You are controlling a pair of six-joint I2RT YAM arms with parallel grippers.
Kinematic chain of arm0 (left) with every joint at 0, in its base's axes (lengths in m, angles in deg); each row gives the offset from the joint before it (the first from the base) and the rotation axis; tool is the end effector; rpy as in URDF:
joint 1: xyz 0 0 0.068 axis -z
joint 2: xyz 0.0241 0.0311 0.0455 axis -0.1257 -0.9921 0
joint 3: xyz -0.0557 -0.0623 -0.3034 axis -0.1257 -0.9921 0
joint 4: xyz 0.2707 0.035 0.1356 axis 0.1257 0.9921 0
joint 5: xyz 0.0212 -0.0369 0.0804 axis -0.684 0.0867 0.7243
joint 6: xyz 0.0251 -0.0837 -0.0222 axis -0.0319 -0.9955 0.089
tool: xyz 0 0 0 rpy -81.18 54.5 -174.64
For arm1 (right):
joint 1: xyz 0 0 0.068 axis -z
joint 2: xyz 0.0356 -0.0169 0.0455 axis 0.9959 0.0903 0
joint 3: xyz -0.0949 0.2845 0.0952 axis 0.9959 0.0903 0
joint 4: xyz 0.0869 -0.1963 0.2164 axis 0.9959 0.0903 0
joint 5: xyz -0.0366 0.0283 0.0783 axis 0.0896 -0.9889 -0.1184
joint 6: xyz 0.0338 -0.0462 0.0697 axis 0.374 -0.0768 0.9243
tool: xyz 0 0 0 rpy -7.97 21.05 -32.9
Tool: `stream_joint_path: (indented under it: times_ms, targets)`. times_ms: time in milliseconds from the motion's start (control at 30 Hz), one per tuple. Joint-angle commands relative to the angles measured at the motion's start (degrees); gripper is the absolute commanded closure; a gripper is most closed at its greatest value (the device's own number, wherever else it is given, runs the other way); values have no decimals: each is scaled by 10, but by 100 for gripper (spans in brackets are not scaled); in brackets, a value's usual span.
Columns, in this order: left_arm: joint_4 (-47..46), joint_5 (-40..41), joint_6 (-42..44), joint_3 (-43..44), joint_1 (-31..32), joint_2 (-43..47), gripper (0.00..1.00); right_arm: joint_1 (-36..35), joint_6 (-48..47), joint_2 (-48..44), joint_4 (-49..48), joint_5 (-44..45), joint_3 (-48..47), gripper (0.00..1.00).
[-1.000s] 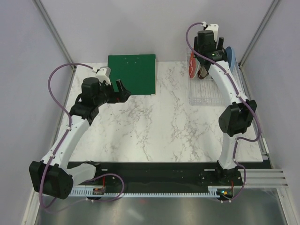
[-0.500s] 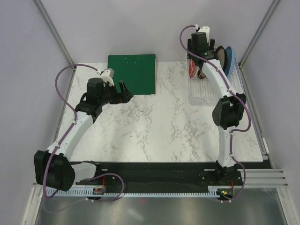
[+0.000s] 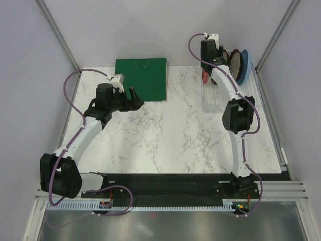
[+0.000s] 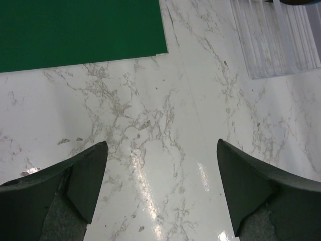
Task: Unload the plates from the dish rack
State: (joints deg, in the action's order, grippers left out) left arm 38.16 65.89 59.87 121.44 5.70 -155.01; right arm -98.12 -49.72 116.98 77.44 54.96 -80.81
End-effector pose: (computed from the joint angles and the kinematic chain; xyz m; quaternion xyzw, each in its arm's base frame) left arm 0.3488 -0.1039 0.3042 0.0321 0.8514 -0.2582 0.4555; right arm 0.6438 0.1065 0.3137 0.0637 0.8408 -0.1829 0.5055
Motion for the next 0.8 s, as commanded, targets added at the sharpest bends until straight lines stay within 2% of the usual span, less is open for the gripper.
stream_joint_path:
  times_ms: [0,100,267,400,533,633,667,700,767]
  targets:
    - [-26,-22,-16,-1,-2,-13,5,5,-20,8,-29,38,-29,47]
    - [-29,-26,-19,-2,-2,-14,6,6,-20,12,-34,40,-26,70]
    - [-30,-26,-19,-5,-2,-11,6,4,-20,1,-46,38,-21,99]
    - [-29,-30,-21,-5,-2,-10,7,-1,-46,-18,-69,61,-7,100]
    - [-32,-38,-30,-6,-2,-12,8,-22,-100,-42,-124,154,20,100]
    - [-34,-43,-36,-8,-2,-10,9,-49,-184,-48,-210,259,44,100]
    - [-34,-44,-38,-9,-1,-11,10,-55,-215,-50,-275,283,64,100]
    - [-34,-44,-35,-10,-2,-9,10,-62,-260,-53,-309,300,73,100]
    - [-33,-43,-32,-13,-2,-5,10,-73,-283,-54,-358,331,79,100]
